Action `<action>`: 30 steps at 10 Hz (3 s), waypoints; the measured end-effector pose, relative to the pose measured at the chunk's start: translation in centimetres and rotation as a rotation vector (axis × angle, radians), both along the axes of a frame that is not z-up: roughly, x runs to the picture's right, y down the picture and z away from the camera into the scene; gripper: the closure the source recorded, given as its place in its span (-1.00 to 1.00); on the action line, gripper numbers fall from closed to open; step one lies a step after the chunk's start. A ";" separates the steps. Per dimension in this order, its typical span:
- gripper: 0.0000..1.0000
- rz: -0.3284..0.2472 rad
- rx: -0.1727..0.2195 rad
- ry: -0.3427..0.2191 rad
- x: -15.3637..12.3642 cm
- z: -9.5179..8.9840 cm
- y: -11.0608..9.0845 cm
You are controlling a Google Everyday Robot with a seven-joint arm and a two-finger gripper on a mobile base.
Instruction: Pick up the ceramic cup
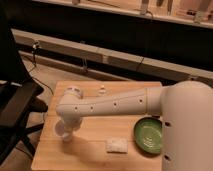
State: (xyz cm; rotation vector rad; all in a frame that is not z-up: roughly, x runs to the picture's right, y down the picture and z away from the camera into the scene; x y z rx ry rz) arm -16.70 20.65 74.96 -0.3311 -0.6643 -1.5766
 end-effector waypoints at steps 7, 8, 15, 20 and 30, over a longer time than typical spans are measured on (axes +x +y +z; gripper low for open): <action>1.00 0.008 0.004 -0.018 0.6 -1.3 -2.9; 1.00 0.010 0.004 -0.017 0.7 -1.5 -2.9; 1.00 0.012 0.006 -0.020 1.2 -2.7 -5.2; 1.00 0.011 0.006 -0.022 1.4 -3.4 -6.5; 1.00 0.011 0.008 -0.024 1.6 -4.0 -8.0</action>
